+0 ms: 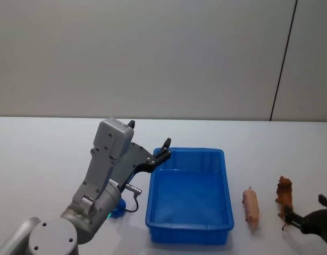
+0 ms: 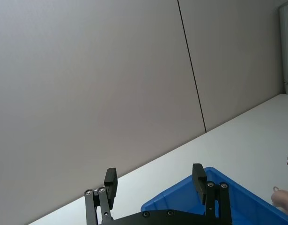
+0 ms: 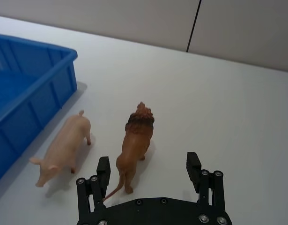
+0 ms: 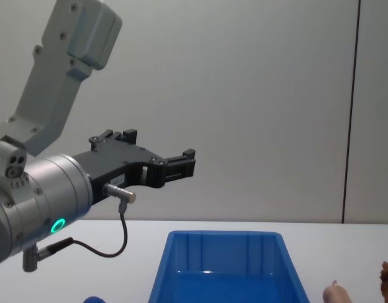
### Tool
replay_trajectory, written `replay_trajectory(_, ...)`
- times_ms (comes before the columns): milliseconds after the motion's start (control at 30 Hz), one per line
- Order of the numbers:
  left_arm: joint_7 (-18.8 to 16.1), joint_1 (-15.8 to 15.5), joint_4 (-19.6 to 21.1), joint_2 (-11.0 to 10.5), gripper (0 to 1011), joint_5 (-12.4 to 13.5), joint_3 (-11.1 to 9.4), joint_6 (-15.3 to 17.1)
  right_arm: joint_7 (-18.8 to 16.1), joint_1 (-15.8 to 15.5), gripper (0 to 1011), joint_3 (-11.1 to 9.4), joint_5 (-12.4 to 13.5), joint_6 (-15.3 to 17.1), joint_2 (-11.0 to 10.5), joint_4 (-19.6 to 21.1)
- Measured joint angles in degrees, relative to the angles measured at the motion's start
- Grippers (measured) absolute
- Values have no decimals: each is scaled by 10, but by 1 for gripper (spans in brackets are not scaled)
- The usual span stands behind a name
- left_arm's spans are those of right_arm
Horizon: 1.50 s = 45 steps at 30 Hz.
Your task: Pick up the two dolls from the table and place them into the box.
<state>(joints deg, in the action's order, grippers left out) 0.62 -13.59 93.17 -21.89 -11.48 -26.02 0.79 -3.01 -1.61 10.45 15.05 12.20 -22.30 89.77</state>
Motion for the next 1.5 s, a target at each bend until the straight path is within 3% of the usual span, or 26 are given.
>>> replay_trajectory(900, 0, 0, 0, 0, 1003, 0, 0, 0, -4, 26, 977, 11, 19, 7, 33, -52)
replay_trajectory(1400, 0, 0, 0, 0, 1003, 0, 0, 0, -6, 63, 579, 12, 18, 26, 50, -93)
replay_trajectory(1500, 0, 0, 0, 0, 1003, 0, 0, 0, -7, 68, 434, 12, 18, 28, 53, -98)
